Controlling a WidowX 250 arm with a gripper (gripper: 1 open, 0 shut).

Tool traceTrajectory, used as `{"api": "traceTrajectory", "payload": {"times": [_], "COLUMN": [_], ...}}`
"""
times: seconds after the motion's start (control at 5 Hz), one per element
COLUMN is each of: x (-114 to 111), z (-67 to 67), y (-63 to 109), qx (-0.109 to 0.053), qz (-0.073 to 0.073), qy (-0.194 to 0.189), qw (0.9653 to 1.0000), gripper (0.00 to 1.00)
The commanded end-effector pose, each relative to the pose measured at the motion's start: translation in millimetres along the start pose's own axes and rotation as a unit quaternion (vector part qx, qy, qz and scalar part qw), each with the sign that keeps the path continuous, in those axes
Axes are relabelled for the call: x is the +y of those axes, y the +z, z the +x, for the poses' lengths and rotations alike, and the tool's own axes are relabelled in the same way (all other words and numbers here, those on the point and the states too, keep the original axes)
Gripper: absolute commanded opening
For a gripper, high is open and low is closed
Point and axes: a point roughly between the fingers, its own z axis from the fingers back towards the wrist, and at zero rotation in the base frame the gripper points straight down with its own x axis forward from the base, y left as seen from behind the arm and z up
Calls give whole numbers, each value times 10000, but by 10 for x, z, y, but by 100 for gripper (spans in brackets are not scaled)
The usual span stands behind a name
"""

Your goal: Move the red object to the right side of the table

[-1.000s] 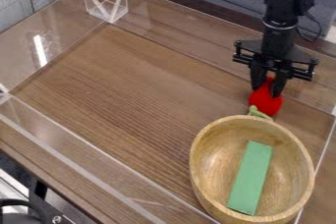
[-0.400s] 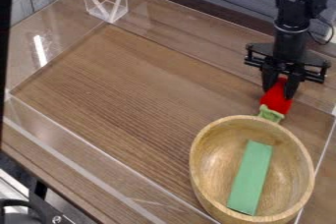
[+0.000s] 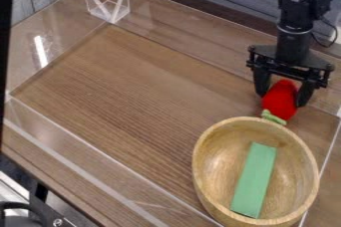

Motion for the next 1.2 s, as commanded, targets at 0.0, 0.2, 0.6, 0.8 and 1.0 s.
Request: {"api": "traceTrajectory", "payload": {"times": [0.0, 0.2, 0.6, 0.8, 1.0], "x": [-38, -44, 140, 262, 396], "z": [118, 119, 45, 40, -3], "y": [334, 458, 937, 1212, 1447], "qx": [-399, -464, -736, -940, -1124], "qz": [-85, -88, -200, -204, -94], "qy": [118, 296, 132, 419, 674], "qw": [9991, 9984, 9970, 9945, 9913], "gripper": [100, 100, 100, 100, 100]}}
